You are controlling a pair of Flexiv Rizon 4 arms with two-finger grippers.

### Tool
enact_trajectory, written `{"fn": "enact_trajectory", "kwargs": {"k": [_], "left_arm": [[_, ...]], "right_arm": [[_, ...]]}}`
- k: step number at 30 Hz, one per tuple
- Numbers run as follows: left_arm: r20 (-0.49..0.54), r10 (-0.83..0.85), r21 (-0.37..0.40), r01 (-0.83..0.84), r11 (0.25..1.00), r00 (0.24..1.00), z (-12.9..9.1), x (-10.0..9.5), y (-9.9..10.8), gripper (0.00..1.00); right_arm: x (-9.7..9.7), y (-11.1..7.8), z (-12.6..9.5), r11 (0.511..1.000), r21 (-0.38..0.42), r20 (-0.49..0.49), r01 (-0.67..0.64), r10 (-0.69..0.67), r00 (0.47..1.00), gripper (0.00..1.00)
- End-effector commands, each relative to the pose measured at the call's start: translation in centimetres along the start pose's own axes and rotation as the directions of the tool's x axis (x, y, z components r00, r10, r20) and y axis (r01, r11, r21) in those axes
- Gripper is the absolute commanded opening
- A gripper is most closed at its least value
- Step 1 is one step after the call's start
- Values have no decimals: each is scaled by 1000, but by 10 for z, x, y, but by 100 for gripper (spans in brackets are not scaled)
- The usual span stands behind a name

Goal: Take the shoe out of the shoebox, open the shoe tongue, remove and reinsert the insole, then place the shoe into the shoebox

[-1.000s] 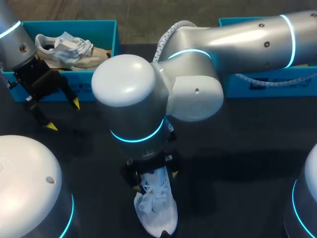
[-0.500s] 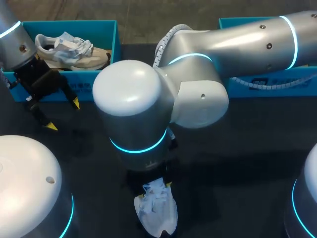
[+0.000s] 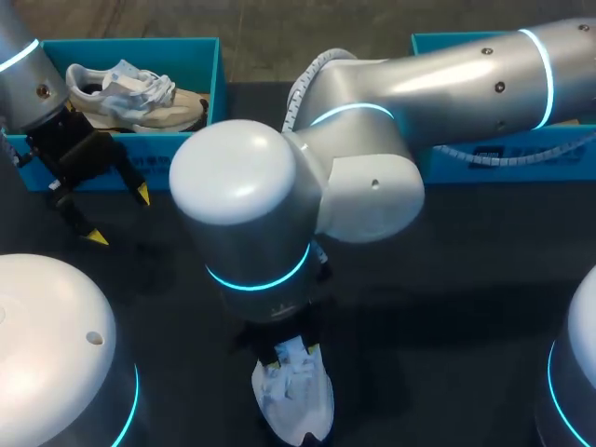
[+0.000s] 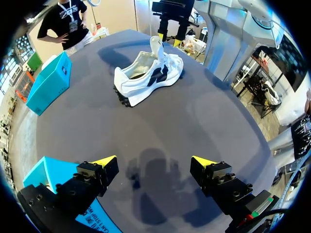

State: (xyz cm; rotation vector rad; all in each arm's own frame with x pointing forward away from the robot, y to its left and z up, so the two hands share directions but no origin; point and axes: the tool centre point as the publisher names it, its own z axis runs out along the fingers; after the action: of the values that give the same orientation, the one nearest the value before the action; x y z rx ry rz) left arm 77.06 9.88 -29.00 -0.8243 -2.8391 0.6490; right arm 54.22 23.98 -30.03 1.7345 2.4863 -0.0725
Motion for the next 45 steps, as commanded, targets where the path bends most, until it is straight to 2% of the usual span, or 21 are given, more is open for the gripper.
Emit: {"fn": "enact_trajectory", "kwargs": {"k": [1,6,10,18,25,37,45], "left_arm": [[-1,0,-2,0,1000,1000,0,0,0,100],[-1,0,-2,0,1000,1000,0,0,0,100],[-1,0,-2,0,1000,1000,0,0,0,100],[-1,0,-2,0,1000,1000,0,0,0,100],[-1,0,-2,0,1000,1000,0,0,0,100],[-1,0,-2,0,1000,1000,0,0,0,100],[-1,0,-2,0,1000,1000,0,0,0,100]], "right_arm": [[1,0,5,967,-7,2,-256,256,967,40],[-5,11,9,969,-15,-6,-248,248,969,39],[-8,24,12,975,-16,-6,-224,224,975,33],[-19,46,30,983,1,-39,-184,184,982,34],[-22,57,47,987,17,-85,-160,161,983,33],[-12,49,11,992,-51,-35,-116,114,993,33],[-14,65,24,995,-36,-52,-95,94,994,32]]}}
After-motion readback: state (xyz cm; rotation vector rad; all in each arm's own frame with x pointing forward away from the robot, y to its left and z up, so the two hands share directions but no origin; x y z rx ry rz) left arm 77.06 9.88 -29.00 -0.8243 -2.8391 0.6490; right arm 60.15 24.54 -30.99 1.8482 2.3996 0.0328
